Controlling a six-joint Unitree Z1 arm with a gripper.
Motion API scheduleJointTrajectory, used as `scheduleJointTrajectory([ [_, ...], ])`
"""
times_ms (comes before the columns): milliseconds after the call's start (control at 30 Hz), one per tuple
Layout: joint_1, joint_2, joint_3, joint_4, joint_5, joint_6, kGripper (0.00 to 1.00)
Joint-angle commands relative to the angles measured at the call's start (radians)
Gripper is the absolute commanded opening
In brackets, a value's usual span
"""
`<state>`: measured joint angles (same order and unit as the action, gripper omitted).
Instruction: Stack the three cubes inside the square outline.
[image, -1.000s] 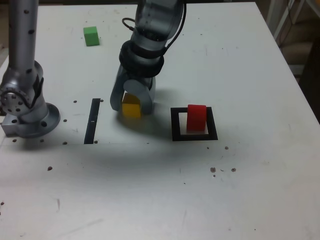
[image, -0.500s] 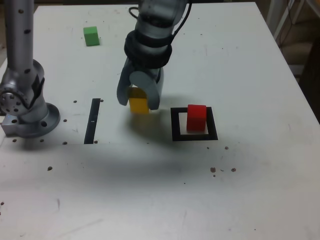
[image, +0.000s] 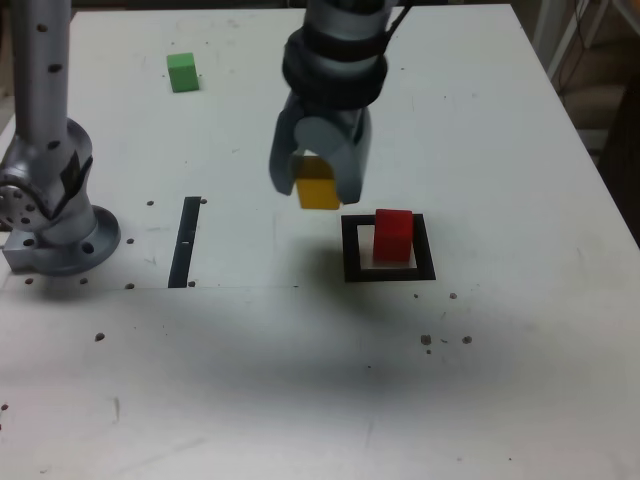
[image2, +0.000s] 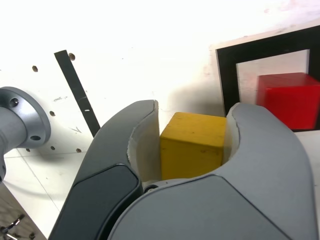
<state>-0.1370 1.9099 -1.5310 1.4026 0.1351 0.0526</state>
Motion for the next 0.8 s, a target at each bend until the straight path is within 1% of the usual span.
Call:
scheduleJointTrajectory([
  [0, -0.004, 0.019, -0.047, 0.031, 0.007, -0.002, 0.31],
  [167, -0.019, 0.061, -0.130, 0.076, 0.011, -0.003, 0.31],
  [467, -0.042, 0.154, -0.245, 0.100, -0.004, -0.005, 0.31],
  [767, -0.043, 0.222, -0.300, 0.103, 0.003, -0.005, 0.31],
])
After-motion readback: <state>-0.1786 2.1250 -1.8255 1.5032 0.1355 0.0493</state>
